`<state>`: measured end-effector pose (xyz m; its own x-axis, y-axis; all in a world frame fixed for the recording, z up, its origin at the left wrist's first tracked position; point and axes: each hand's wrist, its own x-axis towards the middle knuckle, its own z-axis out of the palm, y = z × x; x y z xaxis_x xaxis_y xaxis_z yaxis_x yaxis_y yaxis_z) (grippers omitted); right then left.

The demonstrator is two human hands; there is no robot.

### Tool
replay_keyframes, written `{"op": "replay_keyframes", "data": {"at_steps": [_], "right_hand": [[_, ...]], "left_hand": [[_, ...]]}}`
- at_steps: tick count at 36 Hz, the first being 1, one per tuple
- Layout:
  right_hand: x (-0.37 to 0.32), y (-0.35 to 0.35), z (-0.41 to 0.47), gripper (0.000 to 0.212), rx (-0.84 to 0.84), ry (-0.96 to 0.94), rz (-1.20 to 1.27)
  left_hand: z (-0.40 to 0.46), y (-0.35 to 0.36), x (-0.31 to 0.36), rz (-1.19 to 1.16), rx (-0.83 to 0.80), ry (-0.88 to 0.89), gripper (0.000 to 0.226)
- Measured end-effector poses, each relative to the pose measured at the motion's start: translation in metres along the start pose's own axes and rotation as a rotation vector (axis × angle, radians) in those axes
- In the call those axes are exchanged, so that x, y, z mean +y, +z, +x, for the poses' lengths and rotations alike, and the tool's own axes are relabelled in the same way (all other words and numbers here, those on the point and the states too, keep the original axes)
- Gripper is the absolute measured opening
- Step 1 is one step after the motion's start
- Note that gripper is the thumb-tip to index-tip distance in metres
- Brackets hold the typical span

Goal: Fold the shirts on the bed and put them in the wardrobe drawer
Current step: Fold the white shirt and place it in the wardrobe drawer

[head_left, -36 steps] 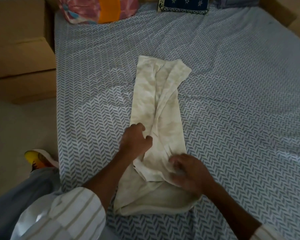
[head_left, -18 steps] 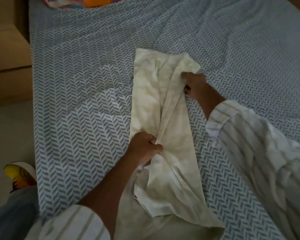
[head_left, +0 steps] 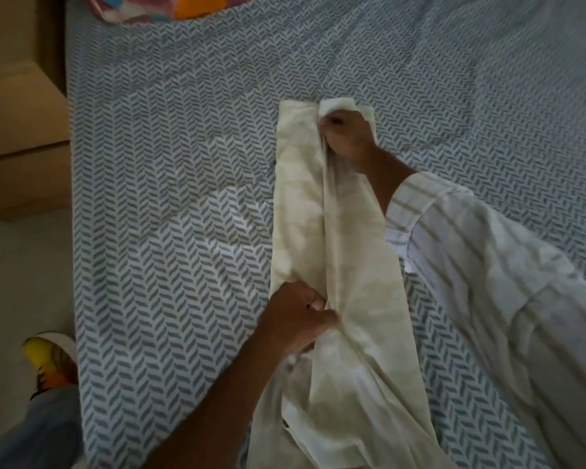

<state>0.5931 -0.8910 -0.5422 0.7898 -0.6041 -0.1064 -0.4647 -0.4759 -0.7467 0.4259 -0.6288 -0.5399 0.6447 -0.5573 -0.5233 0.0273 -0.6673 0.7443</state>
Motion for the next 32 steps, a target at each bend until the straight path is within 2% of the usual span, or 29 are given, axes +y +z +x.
{"op": "replay_keyframes", "data": {"at_steps": [2, 6, 10, 12, 15, 18, 20, 22, 26, 28, 30, 32], "right_hand": [[0.002, -0.008, 0.003, 0.025, 0.078, -0.015, 0.057], [0.028, -0.039, 0.013, 0.026, 0.316, -0.009, -0.008], [0.058, -0.048, 0.012, 0.038, 0.216, 0.16, 0.062], [0.065, -0.047, 0.021, 0.036, 0.168, 0.164, 0.09], [0.071, -0.049, 0.033, 0.035, 0.108, 0.149, 0.142], [0.076, -0.05, 0.038, 0.044, 0.108, 0.139, 0.181], [0.077, -0.049, 0.039, 0.034, 0.094, 0.123, 0.186], [0.077, -0.047, 0.04, 0.032, 0.1, 0.112, 0.194], [0.078, -0.04, 0.041, 0.028, 0.185, 0.108, 0.18], [0.08, -0.038, 0.043, 0.026, 0.204, 0.117, 0.21], [0.083, -0.036, 0.046, 0.026, 0.209, 0.135, 0.204], [0.087, -0.035, 0.046, 0.024, 0.209, 0.147, 0.217]], "left_hand": [[-0.001, -0.001, 0.001, 0.012, -0.005, -0.004, 0.036], [-0.002, -0.005, 0.003, 0.007, -0.036, -0.008, 0.031], [0.002, -0.028, 0.013, -0.151, -0.094, -0.067, 0.023], [0.028, -0.051, 0.016, -0.223, 0.089, -0.124, 0.017], [0.086, -0.091, 0.018, -0.052, 0.48, -0.066, 0.02], [0.137, -0.117, 0.037, 0.035, 0.57, 0.028, 0.016], [0.172, -0.13, 0.054, 0.087, 0.577, 0.049, 0.016], [0.208, -0.14, 0.07, 0.025, 0.537, 0.05, 0.022], [0.258, -0.151, 0.095, -0.182, 0.412, -0.027, 0.063], [0.276, -0.15, 0.098, -0.206, 0.392, -0.067, 0.071], [0.283, -0.149, 0.1, -0.169, 0.358, -0.066, 0.062], [0.283, -0.15, 0.093, -0.3, 0.295, -0.002, 0.046]]}}
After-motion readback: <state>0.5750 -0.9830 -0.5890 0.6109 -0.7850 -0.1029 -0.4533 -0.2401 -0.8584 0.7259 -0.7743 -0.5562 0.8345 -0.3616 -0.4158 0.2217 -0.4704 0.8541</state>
